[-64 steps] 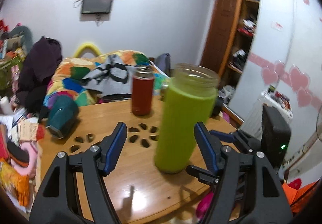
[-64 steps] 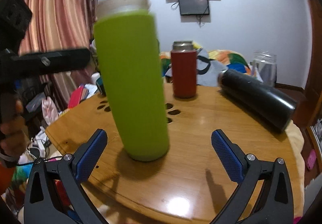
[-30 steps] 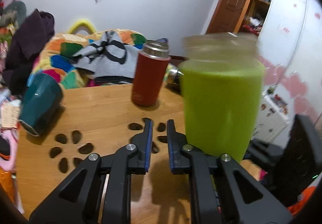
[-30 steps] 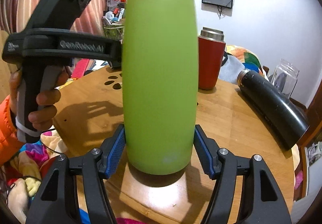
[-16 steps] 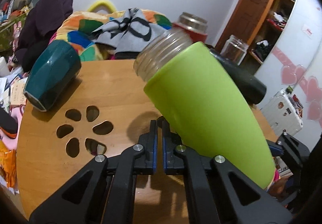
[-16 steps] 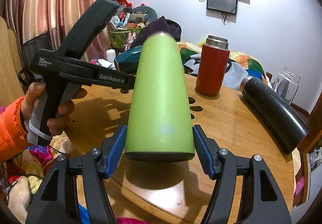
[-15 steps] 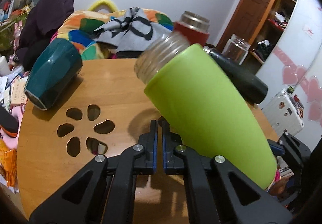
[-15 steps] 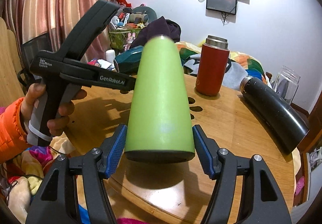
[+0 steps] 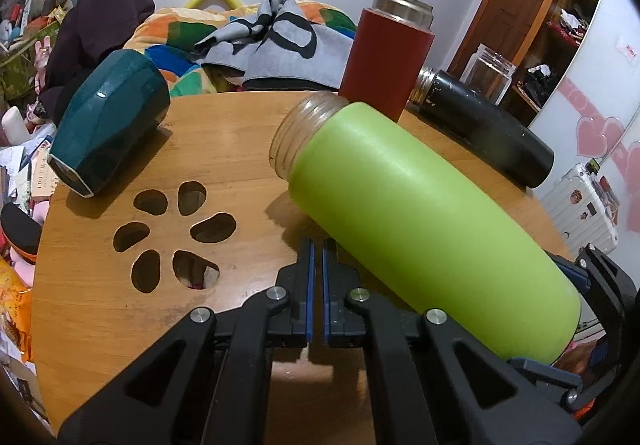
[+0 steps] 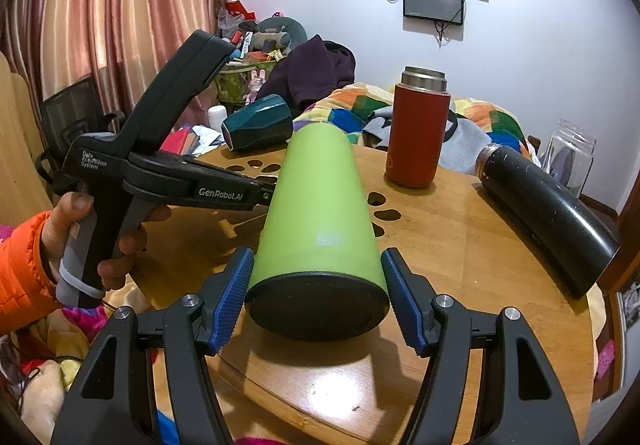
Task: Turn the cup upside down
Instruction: 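Tilt the bottle sideways with the left gripper while the right gripper turns its base upward, then open the left gripper, leaving the inverted bottle in the right gripper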
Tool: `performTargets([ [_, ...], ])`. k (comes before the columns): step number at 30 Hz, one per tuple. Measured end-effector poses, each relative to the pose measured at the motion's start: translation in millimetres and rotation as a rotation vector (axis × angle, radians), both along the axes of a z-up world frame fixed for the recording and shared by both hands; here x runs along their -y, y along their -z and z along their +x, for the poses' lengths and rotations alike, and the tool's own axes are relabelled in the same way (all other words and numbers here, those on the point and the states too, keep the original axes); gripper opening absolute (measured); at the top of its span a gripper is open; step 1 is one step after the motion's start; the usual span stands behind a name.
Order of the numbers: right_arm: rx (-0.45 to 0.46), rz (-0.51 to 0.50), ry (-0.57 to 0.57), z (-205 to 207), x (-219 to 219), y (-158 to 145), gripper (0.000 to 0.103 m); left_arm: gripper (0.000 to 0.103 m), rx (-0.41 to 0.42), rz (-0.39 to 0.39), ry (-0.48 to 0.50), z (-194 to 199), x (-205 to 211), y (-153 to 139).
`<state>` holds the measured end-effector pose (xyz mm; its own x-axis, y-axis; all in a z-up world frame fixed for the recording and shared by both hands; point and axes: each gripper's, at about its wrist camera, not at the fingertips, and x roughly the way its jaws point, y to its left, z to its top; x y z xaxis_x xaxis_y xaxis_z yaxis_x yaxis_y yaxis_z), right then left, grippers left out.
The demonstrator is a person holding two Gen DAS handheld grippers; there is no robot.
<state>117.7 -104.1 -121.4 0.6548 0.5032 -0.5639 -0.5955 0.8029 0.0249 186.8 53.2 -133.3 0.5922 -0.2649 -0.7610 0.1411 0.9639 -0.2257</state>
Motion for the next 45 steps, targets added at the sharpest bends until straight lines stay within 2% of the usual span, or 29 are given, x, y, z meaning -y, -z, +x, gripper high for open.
performTargets([
  [7, 0.003, 0.003, 0.003, -1, 1, 0, 0.062, 0.002, 0.056, 0.029, -0.009, -14, 0, -14],
  [12, -0.009, 0.01, -0.003, 0, 1, 4, 0.065, 0.002, 0.16, 0.048, -0.005, -31, 5, -43],
  [17, -0.063, 0.006, 0.0, 9, -3, 18, 0.065, 0.003, 0.233, 0.08, 0.071, -44, 30, -61],
  [23, -0.075, 0.001, 0.014, 10, -2, 20, 0.063, 0.003, 0.245, 0.107, 0.121, -43, 53, -58],
  [31, 0.044, 0.096, 0.04, -10, 22, -16, 0.063, 0.004, 0.271, 0.08, 0.136, -46, 50, -70],
  [40, 0.155, 0.111, 0.023, -28, 22, -55, 0.063, 0.004, 0.328, 0.066, 0.149, -58, 49, -87],
  [45, 0.189, 0.136, 0.016, -32, 22, -71, 0.063, 0.004, 0.324, 0.01, 0.163, -58, 42, -94],
])
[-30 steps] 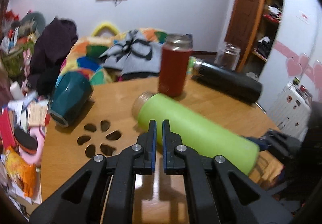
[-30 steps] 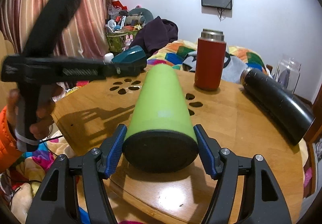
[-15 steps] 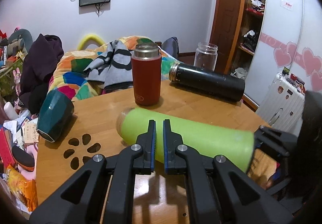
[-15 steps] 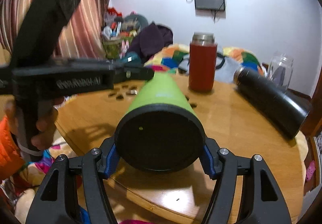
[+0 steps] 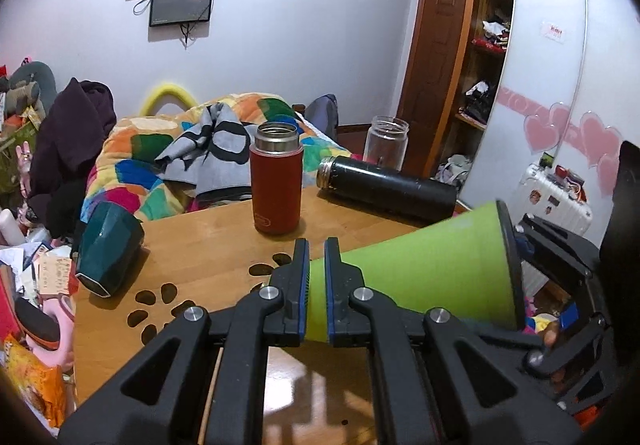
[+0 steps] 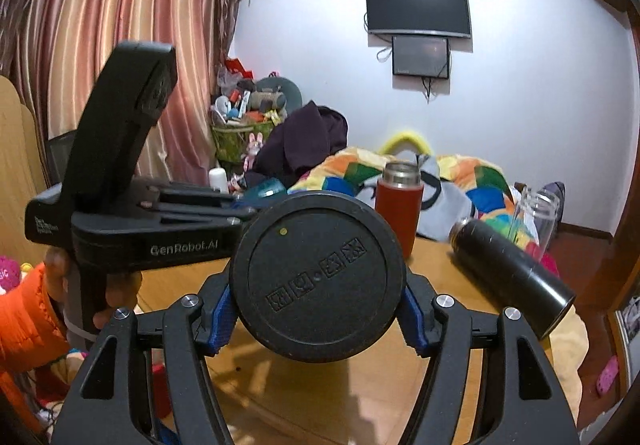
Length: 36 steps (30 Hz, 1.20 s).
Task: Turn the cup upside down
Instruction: 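Open the left gripper, leaving the inverted bottle in the right gripper, then lower the inverted bottle onto the table with the right gripper and release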
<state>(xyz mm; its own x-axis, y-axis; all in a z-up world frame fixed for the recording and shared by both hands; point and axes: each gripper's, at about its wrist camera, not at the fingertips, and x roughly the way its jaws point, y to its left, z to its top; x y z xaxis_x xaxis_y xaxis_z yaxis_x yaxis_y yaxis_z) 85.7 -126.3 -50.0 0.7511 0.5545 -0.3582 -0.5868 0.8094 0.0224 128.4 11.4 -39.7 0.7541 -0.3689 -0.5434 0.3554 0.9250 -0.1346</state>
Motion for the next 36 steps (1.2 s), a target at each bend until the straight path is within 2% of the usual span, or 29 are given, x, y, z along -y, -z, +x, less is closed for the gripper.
performTargets([
  [3, 0.01, 0.009, -0.003, 1, -3, -7, 0.062, 0.005, 0.011, 0.006, -0.003, -2, 0, -1],
  [5, 0.014, 0.013, -0.006, 4, -4, -12, 0.062, 0.01, 0.018, 0.006, -0.01, -4, -2, -2],
  [8, 0.006, 0.011, -0.01, 10, -6, -18, 0.062, 0.028, 0.028, 0.008, -0.04, -5, -7, -4],
  [10, -0.008, 0.009, -0.01, 17, -8, -21, 0.062, 0.043, 0.035, 0.004, -0.063, -6, -13, -4],
  [14, -0.041, 0.005, -0.013, 35, -13, -25, 0.062, 0.051, 0.039, 0.021, -0.106, -7, -22, -1],
  [16, -0.055, -0.002, -0.016, 43, -17, -27, 0.062, 0.058, 0.037, 0.028, -0.128, -7, -27, 1],
  [27, -0.105, -0.034, -0.012, 79, -41, -29, 0.062, 0.06, -0.004, 0.013, -0.188, -5, -51, 16],
  [36, -0.117, -0.073, -0.005, 91, -60, -29, 0.062, 0.068, 0.021, 0.052, -0.208, -9, -56, 18],
])
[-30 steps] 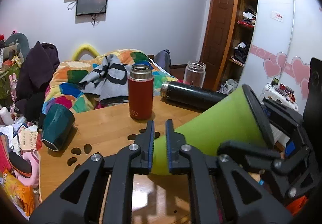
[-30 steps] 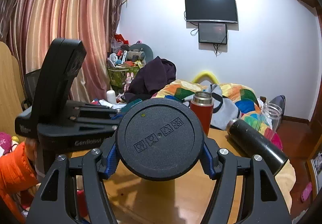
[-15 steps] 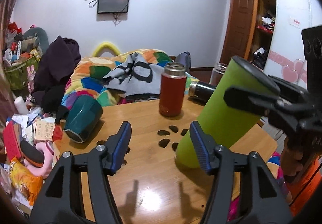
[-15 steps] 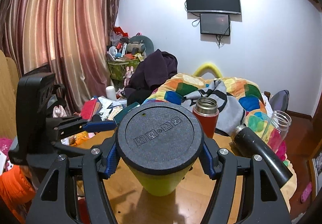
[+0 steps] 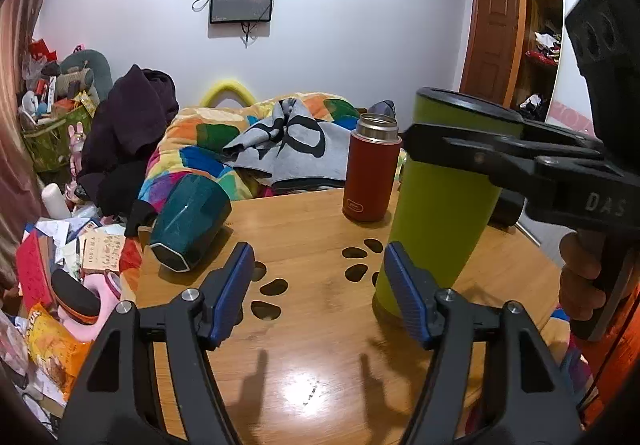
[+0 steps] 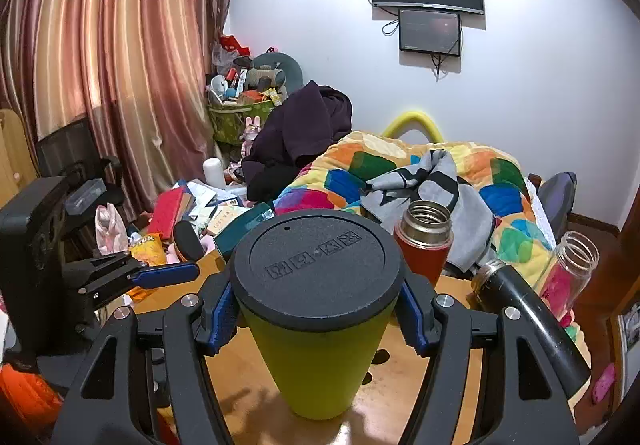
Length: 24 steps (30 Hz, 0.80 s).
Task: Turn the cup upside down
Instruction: 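Lower the inverted bottle onto the table with the right gripper and release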
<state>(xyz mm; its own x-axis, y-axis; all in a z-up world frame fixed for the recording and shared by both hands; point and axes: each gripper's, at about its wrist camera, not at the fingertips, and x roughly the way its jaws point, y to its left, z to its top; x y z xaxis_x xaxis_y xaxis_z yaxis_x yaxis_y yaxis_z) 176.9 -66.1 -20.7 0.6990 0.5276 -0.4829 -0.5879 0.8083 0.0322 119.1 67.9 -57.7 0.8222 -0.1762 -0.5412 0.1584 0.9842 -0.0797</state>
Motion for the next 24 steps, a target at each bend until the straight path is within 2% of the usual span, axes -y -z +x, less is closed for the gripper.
performTargets([
  [4, -0.006, 0.008, 0.013, 1, 0, -1, 0.062, 0.076, 0.017, 0.01, -0.009, -3, 1, 0],
  [14, -0.014, 0.029, 0.008, -5, 9, 2, 0.063, 0.082, 0.053, 0.03, -0.028, -13, 1, -6],
  [16, -0.004, 0.038, 0.013, -12, 15, 2, 0.075, 0.086, 0.066, 0.027, -0.034, -16, 1, -10],
  [18, 0.017, 0.051, 0.03, -20, 24, 0, 0.082, 0.087, 0.083, 0.025, -0.039, -20, 1, -15],
  [24, 0.042, 0.109, 0.071, -43, 53, -7, 0.09, 0.097, 0.143, 0.03, -0.061, -34, 6, -31],
])
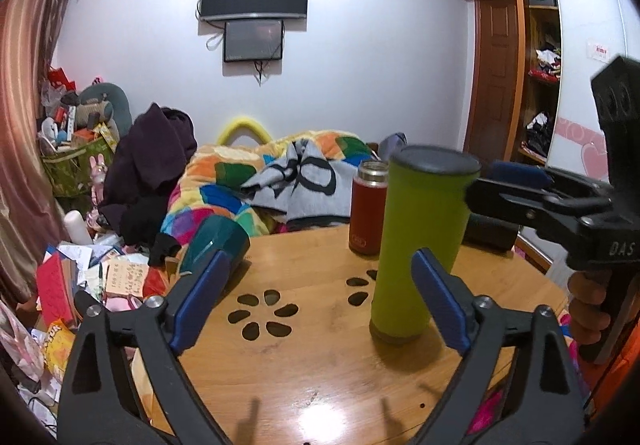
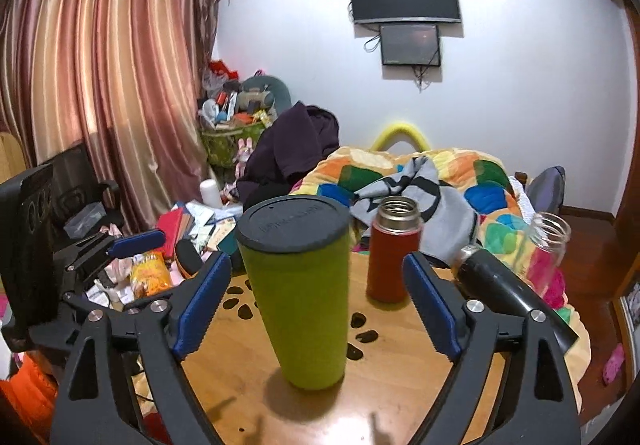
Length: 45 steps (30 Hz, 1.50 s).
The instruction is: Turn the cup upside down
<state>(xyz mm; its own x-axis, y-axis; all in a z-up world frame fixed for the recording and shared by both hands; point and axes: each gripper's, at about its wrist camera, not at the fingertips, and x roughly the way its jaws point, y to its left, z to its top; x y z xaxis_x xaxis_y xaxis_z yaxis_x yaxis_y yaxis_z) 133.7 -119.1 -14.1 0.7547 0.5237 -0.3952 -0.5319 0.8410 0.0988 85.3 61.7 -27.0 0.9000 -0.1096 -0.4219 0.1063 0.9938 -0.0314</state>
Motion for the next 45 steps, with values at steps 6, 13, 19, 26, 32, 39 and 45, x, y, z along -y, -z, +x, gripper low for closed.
performTargets([
  [6, 0.027, 0.052, 0.079, -25, 25, -6, 0.092, 0.103, 0.055, -0.006, -0.019, -20, 8, -15],
  [13, 0.072, 0.068, 0.133, -50, 39, -9, 0.103, 0.103, 0.105, -0.023, -0.055, -41, 13, -27],
  [19, 0.118, 0.048, 0.178, -71, 42, -10, 0.103, 0.103, 0.135, -0.015, -0.093, -53, 19, -29],
  [26, 0.145, 0.053, 0.163, -88, 40, -8, 0.103, 0.103, 0.172, 0.003, -0.112, -68, 30, -26],
  [32, 0.156, 0.044, 0.177, -93, 38, -5, 0.103, 0.103, 0.168, -0.008, -0.108, -73, 33, -22],
  [39, 0.149, 0.048, 0.186, -96, 40, 0, 0.103, 0.103, 0.169, 0.001, -0.119, -75, 36, -18],
  [45, 0.136, 0.059, 0.188, -93, 42, 0, 0.103, 0.103, 0.181, 0.024, -0.132, -76, 40, -16],
])
